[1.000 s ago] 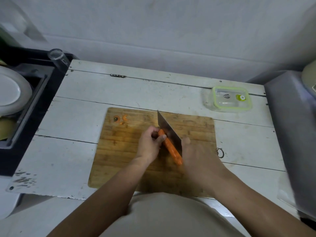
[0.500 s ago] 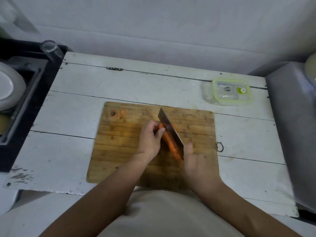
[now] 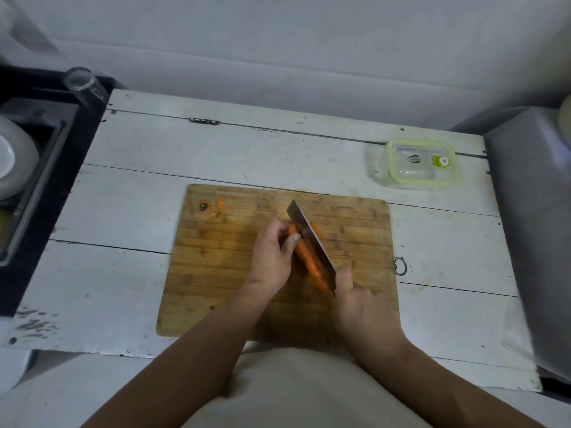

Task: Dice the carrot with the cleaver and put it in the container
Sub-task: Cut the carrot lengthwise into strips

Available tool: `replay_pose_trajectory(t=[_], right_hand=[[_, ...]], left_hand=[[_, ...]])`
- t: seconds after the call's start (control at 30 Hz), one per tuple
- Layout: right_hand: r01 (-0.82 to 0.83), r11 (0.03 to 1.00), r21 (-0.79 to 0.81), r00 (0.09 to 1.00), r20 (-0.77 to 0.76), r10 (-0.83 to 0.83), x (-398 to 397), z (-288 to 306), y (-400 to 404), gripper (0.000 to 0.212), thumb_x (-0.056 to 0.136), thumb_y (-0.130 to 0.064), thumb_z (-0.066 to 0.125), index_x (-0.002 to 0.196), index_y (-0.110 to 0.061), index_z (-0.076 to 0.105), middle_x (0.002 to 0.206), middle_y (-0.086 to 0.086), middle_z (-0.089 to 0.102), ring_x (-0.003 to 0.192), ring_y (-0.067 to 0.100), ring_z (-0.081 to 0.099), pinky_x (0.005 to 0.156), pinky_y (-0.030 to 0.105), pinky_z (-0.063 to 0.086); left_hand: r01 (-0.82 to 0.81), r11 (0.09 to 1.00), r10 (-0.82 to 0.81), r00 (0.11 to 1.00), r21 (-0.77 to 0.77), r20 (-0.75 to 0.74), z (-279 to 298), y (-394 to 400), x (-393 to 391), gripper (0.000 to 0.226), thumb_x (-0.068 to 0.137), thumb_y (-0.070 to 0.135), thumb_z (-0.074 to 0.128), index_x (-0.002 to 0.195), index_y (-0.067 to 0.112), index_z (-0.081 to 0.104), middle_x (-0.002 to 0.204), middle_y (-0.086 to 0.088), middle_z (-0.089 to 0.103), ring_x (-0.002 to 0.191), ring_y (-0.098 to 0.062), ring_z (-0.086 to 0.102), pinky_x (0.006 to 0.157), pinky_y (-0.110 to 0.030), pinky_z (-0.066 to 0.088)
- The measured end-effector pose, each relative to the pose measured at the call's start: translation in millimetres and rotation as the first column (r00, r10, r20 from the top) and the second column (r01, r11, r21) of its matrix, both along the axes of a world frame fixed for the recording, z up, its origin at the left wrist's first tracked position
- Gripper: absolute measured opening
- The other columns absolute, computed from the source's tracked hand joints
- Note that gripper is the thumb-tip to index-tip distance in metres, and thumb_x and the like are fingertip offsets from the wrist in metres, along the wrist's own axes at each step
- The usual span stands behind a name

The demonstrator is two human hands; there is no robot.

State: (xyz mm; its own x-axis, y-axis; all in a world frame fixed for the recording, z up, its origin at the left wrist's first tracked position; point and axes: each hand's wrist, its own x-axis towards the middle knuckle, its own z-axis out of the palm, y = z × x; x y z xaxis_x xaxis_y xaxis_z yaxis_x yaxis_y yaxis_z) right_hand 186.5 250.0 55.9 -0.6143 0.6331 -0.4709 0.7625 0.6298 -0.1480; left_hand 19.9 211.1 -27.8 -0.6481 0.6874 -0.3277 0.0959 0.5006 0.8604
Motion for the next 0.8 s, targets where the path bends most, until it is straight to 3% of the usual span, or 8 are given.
replay_pose_trajectory(t=[0.17,0.37,0.8], right_hand=[[0.068,0.994,-0.090,0.996,0.056,-0.063,-3,-8,1,0.044,0.102,-0.028,0.046,0.134,-0.025,0.017,0.110,0.006,0.067,0.095,0.030,0.068,0.082,0.045,0.057],[0.101,0.981,-0.165,0.995,0.031,-0.097,0,-5,6,0.033,0.105,-0.037,0.037,0.132,-0.030,0.020,0.114,0.005,0.064,0.096,0.025,0.064,0.081,0.038,0.052],[0.017,0.984,-0.177,0.997,0.077,-0.003,-5,0,6,0.060,0.103,-0.034,0.051,0.145,-0.023,0.009,0.122,0.007,0.062,0.106,0.025,0.065,0.088,0.038,0.055]], left_hand=[[0.014,1.000,-0.014,1.000,0.010,-0.001,-5,1,-2,0.008,0.102,0.031,0.059,0.102,0.034,0.052,0.110,0.004,0.060,0.107,-0.013,0.060,0.096,-0.041,0.056],[0.020,1.000,-0.020,1.000,-0.004,-0.006,-6,0,-3,0.009,0.101,0.035,0.059,0.103,0.038,0.051,0.109,0.005,0.063,0.106,-0.013,0.062,0.095,-0.042,0.057],[0.076,0.997,-0.075,0.997,0.030,-0.019,-8,-4,-5,0.013,0.102,0.031,0.058,0.099,0.041,0.051,0.110,0.006,0.063,0.105,-0.011,0.063,0.092,-0.035,0.058]])
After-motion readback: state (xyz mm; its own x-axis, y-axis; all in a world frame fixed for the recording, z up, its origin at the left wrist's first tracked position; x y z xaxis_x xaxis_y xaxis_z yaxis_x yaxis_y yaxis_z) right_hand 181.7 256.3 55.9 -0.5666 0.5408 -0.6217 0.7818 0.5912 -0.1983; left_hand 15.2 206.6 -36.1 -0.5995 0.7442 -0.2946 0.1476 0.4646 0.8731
